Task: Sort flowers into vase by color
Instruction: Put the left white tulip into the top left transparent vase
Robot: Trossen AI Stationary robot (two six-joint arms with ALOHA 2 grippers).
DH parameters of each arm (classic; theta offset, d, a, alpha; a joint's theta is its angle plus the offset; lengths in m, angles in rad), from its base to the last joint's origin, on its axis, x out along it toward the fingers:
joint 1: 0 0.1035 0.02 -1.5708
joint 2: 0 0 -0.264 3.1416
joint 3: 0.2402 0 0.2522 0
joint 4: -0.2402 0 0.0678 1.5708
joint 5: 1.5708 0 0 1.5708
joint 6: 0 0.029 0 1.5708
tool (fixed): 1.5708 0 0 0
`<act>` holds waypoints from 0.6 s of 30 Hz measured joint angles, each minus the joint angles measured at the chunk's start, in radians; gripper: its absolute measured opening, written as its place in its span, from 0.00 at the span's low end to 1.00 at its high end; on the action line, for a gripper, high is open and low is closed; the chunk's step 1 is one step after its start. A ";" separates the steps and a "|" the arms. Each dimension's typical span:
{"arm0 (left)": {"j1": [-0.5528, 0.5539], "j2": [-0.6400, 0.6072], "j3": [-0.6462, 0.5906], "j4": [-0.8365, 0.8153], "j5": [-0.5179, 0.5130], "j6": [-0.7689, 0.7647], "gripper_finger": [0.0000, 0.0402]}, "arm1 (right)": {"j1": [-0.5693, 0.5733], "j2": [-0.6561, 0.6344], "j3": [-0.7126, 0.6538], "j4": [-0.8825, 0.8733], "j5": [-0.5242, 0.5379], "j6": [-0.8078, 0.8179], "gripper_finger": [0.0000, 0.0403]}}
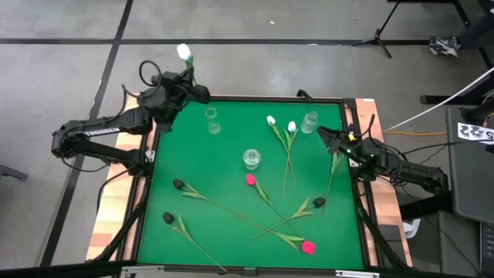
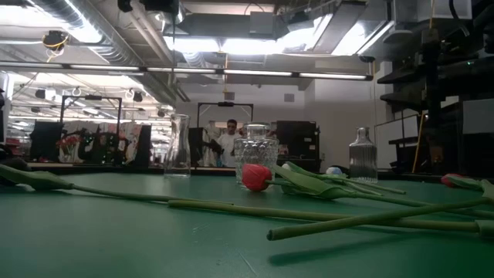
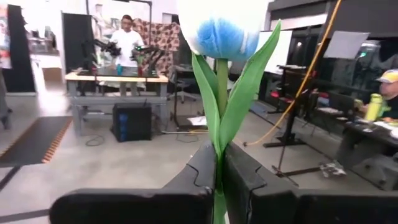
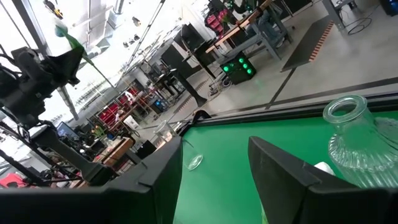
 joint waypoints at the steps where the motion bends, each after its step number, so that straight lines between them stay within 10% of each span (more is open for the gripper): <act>1: 0.009 0.006 0.000 0.000 0.006 -0.012 0.02 | 0.000 0.000 0.000 0.000 0.001 0.000 0.46; 18: 0.049 0.097 -0.043 0.041 0.089 -0.048 0.02 | 0.000 0.000 0.000 0.002 0.008 0.011 0.46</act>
